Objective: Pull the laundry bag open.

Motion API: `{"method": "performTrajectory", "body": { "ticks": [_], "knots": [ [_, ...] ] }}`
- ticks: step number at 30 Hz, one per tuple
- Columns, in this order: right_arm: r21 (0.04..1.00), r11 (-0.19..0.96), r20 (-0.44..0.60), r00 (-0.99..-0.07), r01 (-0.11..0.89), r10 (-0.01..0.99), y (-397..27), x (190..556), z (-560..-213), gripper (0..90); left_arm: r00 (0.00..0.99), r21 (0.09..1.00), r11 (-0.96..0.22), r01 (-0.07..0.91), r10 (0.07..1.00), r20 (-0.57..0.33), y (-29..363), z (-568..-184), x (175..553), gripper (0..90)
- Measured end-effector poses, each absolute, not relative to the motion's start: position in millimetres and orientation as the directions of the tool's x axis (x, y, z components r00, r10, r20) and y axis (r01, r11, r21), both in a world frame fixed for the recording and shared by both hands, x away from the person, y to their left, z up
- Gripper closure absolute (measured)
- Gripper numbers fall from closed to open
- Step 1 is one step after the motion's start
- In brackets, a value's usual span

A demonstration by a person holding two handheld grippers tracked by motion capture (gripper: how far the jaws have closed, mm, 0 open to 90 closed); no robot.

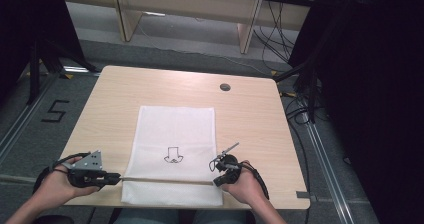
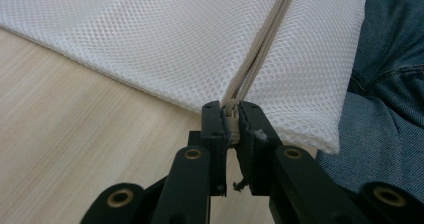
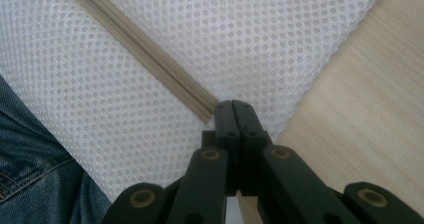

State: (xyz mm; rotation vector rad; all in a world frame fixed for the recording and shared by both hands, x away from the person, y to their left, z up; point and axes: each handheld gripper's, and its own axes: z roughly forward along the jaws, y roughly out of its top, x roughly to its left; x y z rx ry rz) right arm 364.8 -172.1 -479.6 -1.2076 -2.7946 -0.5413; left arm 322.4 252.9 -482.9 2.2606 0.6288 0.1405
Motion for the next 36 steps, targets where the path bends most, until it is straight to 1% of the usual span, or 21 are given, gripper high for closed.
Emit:
{"method": "performTrajectory", "body": {
  "ticks": [3, 7, 8, 14, 18, 22, 23, 24, 25, 26, 29, 31, 32, 33, 36],
  "knots": [
    [0.299, 0.635, 0.178, -0.696, 0.712, 0.696, -171.9, 364.8, -479.6, 90.0, 0.865, 0.716, -0.566, 0.41, 0.489, -0.109, 251.9, -483.9, 322.7, 81.7],
    [0.302, 0.633, 0.177, -0.694, 0.713, 0.697, -172.4, 364.4, -479.7, 90.0, 0.872, 0.705, -0.586, 0.4, 0.48, -0.095, 252.0, -484.3, 324.3, 81.4],
    [0.304, 0.634, 0.174, -0.696, 0.711, 0.697, -172.3, 364.2, -479.7, 90.0, 0.865, 0.706, -0.575, 0.413, 0.49, -0.106, 251.9, -484.5, 324.3, 81.2],
    [0.315, 0.639, 0.17, -0.704, 0.702, 0.689, -173.4, 364.8, -480.6, 90.0, 0.85, 0.741, -0.527, 0.416, 0.514, -0.111, 260.3, -479.6, 329.1, 77.0],
    [0.319, 0.636, 0.17, -0.703, 0.703, 0.691, -173.4, 364.4, -480.7, 90.0, 0.834, 0.775, -0.464, 0.428, 0.534, -0.14, 256.7, -476.0, 332.8, 69.3],
    [0.326, 0.639, 0.177, -0.709, 0.697, 0.683, -174.9, 365.0, -480.7, 88.4, 0.836, 0.787, -0.457, 0.414, 0.534, -0.129, 246.1, -470.1, 337.9, 60.4],
    [0.317, 0.628, 0.183, -0.696, 0.711, 0.695, -174.7, 364.2, -480.2, 87.9, 0.835, 0.794, -0.448, 0.412, 0.534, -0.132, 243.1, -467.8, 340.0, 58.3],
    [0.321, 0.632, 0.177, -0.701, 0.705, 0.691, -175.0, 364.5, -480.2, 87.3, 0.82, 0.793, -0.431, 0.43, 0.554, -0.144, 240.4, -465.7, 341.8, 56.6],
    [0.322, 0.633, 0.178, -0.702, 0.704, 0.69, -175.0, 364.5, -479.9, 86.6, 0.824, 0.799, -0.428, 0.422, 0.549, -0.142, 238.8, -463.4, 345.3, 54.9],
    [0.319, 0.63, 0.183, -0.699, 0.708, 0.691, -174.6, 364.0, -479.4, 85.1, 0.801, 0.797, -0.396, 0.456, 0.573, -0.173, 235.9, -461.4, 348.1, 53.4],
    [0.325, 0.634, 0.184, -0.704, 0.702, 0.685, -173.8, 362.9, -478.8, 82.2, 0.773, 0.804, -0.346, 0.484, 0.599, -0.207, 229.4, -460.5, 355.8, 47.8],
    [0.334, 0.637, 0.179, -0.71, 0.695, 0.681, -173.8, 362.3, -478.6, 80.3, 0.749, 0.79, -0.341, 0.51, 0.628, -0.212, 224.6, -460.1, 358.8, 45.0],
    [0.334, 0.644, 0.174, -0.717, 0.688, 0.675, -174.1, 362.4, -478.4, 79.2, 0.745, 0.786, -0.342, 0.515, 0.633, -0.213, 222.2, -460.6, 360.5, 43.8],
    [0.329, 0.631, 0.17, -0.702, 0.702, 0.692, -173.6, 361.1, -476.9, 77.5, 0.739, 0.787, -0.344, 0.512, 0.644, -0.199, 219.1, -461.4, 361.9, 42.0],
    [0.351, 0.633, 0.158, -0.71, 0.69, 0.687, -176.1, 362.1, -475.3, 72.7, 0.718, 0.788, -0.323, 0.524, 0.665, -0.205, 214.9, -464.7, 362.9, 39.2]
  ]
}}
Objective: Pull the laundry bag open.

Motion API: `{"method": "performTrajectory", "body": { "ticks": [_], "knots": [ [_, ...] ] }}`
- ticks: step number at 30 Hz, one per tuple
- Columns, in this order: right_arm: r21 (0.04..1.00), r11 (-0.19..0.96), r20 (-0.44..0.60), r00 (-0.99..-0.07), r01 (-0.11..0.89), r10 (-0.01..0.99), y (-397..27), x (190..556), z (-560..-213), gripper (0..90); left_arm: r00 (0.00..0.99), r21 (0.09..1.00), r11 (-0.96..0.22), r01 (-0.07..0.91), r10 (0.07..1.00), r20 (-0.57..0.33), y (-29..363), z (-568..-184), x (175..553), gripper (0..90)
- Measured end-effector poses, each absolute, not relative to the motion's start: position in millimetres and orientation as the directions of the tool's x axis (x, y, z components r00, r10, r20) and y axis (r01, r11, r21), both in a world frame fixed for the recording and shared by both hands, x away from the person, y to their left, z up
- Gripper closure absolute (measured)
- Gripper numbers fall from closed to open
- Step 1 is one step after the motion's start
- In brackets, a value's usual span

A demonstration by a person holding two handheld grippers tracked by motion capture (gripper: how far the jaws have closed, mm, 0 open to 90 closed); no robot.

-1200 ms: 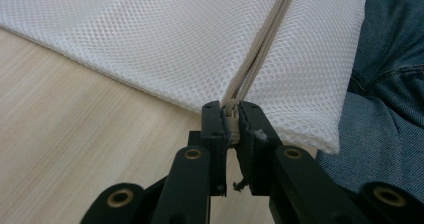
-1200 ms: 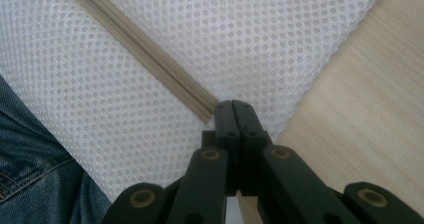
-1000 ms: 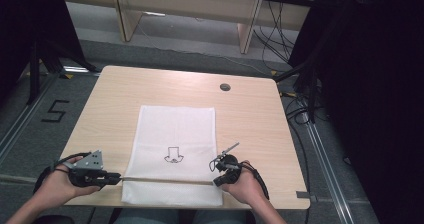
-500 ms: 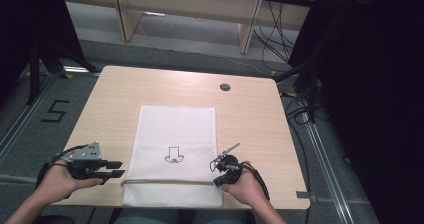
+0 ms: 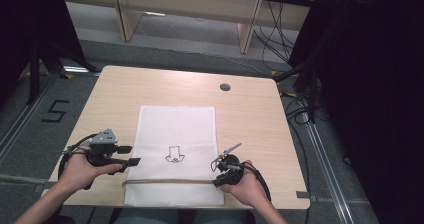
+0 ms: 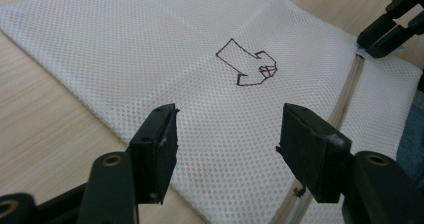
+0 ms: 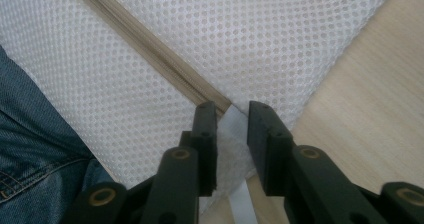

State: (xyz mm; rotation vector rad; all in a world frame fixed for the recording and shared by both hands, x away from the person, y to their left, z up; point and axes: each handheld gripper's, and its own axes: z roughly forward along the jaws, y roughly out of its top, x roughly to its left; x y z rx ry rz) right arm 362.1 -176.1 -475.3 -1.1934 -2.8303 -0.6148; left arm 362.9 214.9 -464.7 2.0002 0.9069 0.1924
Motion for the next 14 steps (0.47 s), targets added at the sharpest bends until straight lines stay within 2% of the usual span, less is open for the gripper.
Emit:
{"method": "performTrajectory", "body": {
  "ticks": [3, 8, 11, 14],
  "knots": [
    [0.366, 0.619, 0.159, -0.702, 0.695, 0.694, -179.9, 361.7, -470.9, 68.2, 0.692, 0.804, -0.272, 0.529, 0.687, -0.222, 217.2, -473.0, 360.6, 38.6],
    [0.423, 0.578, 0.135, -0.68, 0.697, 0.721, -189.5, 364.2, -459.9, 60.3, 0.688, 0.798, -0.291, 0.529, 0.696, -0.202, 225.3, -484.4, 355.3, 39.5],
    [0.452, 0.542, 0.122, -0.651, 0.708, 0.749, -197.2, 366.0, -455.3, 57.6, 0.681, 0.826, -0.262, 0.498, 0.708, -0.186, 230.8, -480.2, 357.0, 39.7],
    [0.483, 0.51, 0.106, -0.626, 0.712, 0.773, -205.5, 369.0, -453.2, 56.4, 0.657, 0.826, -0.244, 0.508, 0.73, -0.188, 238.1, -480.3, 359.1, 40.5]
  ]
}}
